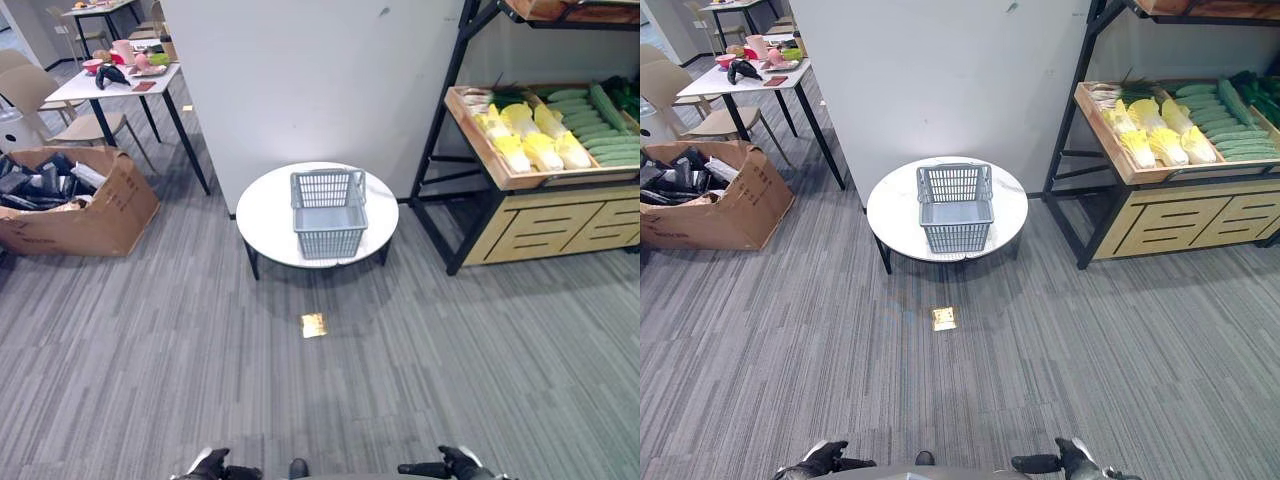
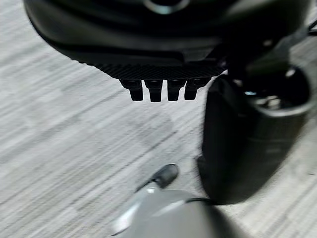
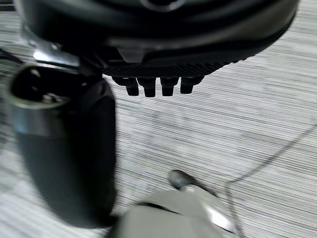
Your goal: Get the vegetables into the basket
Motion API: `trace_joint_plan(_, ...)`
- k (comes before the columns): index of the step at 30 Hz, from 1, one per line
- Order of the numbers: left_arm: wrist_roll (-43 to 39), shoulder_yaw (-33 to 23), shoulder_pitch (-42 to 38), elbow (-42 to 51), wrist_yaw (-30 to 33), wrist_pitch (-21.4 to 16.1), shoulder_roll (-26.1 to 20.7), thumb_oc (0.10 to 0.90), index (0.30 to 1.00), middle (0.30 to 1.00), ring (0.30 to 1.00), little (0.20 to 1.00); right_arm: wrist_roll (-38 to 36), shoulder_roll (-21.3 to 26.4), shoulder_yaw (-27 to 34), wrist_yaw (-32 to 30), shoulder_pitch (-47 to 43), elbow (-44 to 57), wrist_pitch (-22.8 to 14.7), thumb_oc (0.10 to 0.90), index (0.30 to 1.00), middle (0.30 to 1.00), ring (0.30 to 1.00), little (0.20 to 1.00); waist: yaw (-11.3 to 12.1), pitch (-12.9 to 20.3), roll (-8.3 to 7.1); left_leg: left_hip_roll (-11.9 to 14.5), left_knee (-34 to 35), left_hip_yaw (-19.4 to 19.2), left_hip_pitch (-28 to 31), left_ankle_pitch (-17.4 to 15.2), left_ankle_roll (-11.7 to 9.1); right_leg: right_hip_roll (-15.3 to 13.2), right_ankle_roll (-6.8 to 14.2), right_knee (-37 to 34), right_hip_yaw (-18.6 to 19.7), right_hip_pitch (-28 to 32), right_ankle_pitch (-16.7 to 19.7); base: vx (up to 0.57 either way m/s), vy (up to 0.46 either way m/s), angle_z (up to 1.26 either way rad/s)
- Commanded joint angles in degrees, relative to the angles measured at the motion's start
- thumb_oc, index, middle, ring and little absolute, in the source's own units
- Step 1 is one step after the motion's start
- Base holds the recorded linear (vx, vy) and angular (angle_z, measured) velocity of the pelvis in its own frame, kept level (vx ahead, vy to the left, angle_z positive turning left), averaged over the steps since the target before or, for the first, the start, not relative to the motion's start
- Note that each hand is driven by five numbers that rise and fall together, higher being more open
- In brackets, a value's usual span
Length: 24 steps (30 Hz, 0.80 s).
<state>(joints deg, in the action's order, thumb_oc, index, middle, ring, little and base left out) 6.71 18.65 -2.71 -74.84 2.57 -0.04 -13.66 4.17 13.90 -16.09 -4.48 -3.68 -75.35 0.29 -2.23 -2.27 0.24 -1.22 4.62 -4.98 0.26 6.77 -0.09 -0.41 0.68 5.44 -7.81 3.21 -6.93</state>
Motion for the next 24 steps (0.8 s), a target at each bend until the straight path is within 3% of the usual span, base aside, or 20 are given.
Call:
trace_joint_plan(1,1.79,1.8,-1.36,-1.68,-1.01,0.25,1.9,0.9,1.0,1.0,1.0,1.0,1.78,2.27,-1.81,-0.39,-0.47,-2.51,0.64,0.9,1.0,1.0,1.0,1.0,0.1,-2.97,-1.24,2.62,0.38,0.52,5.93,-7.2,-3.1,-4.53,7.03,-10.44,-0.84,1.07,9.64,-0.01,0.007,0.06)
trace_joint_plan(24,0.22,1.39,-1.43,-2.7,-2.97,0.26,2.03,0.9,1.0,1.0,1.0,1.0,1.98,2.14,-2.3,0.59,-0.79,-3.45,0.77,0.9,1.0,1.0,1.0,1.0,0.23,-2.83,-1.16,2.7,0.38,0.62,6.25,-7.15,-3.14,-4.57,6.91,-10.44,-0.97,1.43,9.6,0.0,0.001,0.01)
